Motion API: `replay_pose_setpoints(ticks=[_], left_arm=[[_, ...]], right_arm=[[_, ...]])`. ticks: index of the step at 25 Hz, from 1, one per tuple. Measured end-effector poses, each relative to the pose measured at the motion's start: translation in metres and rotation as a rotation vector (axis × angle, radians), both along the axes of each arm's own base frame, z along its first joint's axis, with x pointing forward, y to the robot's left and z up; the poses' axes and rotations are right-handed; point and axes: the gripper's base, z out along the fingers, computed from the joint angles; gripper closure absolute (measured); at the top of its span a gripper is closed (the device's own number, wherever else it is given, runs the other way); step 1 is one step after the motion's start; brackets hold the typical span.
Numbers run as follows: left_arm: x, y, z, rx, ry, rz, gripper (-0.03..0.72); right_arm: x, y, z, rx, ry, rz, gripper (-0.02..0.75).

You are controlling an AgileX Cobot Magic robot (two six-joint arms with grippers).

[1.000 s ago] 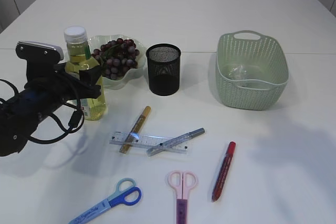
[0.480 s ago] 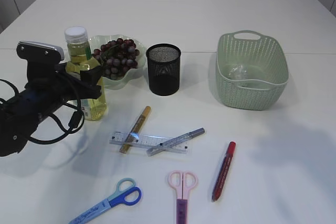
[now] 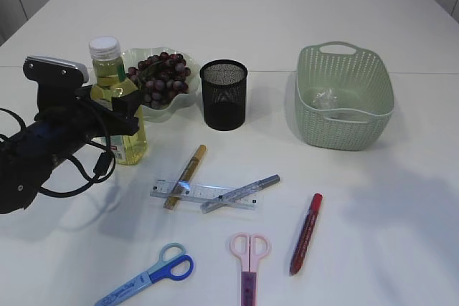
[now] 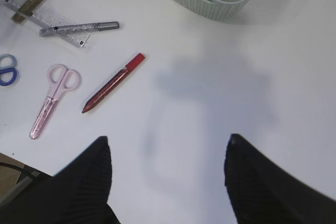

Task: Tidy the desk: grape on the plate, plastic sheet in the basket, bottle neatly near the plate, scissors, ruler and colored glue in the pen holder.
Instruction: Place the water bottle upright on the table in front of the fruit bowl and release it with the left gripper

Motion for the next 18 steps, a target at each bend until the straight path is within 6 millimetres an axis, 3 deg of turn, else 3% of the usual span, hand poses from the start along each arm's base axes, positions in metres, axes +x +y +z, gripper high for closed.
replay_pose_setpoints(ticks=[10,18], left_arm=[[0.000,0.000,0.001,0.004,-0.011,0.004,0.125],[0.003,0.002,0.018,-0.024,-0.102,0.027,0.106]], right_arm=[[0.000,0.000,0.000,0.002,0.000,0.000,0.213],[0.000,0.000,0.000,0.003,0.003,0.001,0.212]])
